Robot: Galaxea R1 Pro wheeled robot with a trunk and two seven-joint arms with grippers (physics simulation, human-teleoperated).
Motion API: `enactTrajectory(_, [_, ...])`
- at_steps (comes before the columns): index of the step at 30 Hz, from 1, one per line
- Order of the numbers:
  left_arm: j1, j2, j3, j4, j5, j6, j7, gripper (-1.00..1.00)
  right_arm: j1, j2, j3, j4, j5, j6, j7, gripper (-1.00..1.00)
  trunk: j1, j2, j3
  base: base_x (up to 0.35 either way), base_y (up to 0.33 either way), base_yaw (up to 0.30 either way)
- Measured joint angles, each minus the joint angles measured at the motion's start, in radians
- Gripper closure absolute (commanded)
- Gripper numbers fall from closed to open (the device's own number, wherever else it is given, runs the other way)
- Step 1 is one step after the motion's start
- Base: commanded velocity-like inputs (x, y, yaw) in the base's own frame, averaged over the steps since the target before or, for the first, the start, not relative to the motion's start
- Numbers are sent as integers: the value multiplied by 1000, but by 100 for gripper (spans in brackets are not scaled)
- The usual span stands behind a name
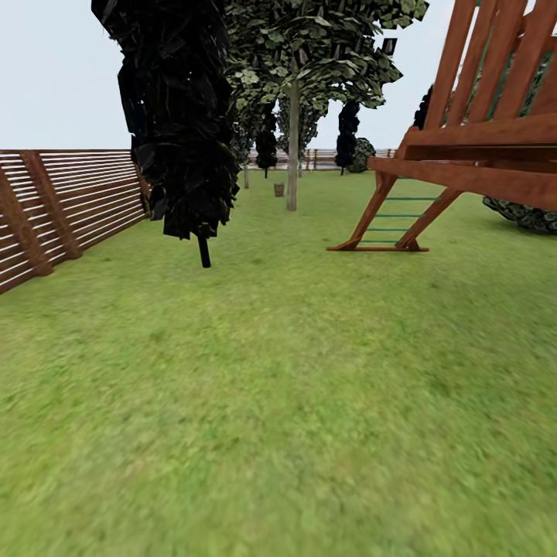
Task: Take the three Easter eggs out of the wicker basket on the lawn in the garden, then place them on the lawn next to a single tree (choose any tree) so that all three eggs are next to the same tree and none are left in the basket.
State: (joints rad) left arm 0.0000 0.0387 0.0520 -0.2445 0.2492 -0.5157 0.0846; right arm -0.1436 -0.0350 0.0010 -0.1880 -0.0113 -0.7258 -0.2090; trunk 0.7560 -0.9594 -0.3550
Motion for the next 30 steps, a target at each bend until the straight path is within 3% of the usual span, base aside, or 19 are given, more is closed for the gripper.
enactTrajectory(18, [0,-1,0,0,0,-2,-1,-100,0,1,-6,9,-4,6,-1,-100,0,0,0,333,0,0])
enactTrajectory(23, [0,-1,0,0,-2,-2,0,-100,0,3,-5,144,-6,8,0,-100,0,0,0,333,0,0])
enactTrajectory(30, [0,-1,0,0,-1,-2,1,-100,0,11,-8,177,-6,9,-1,-100,0,0,0,333,0,0])
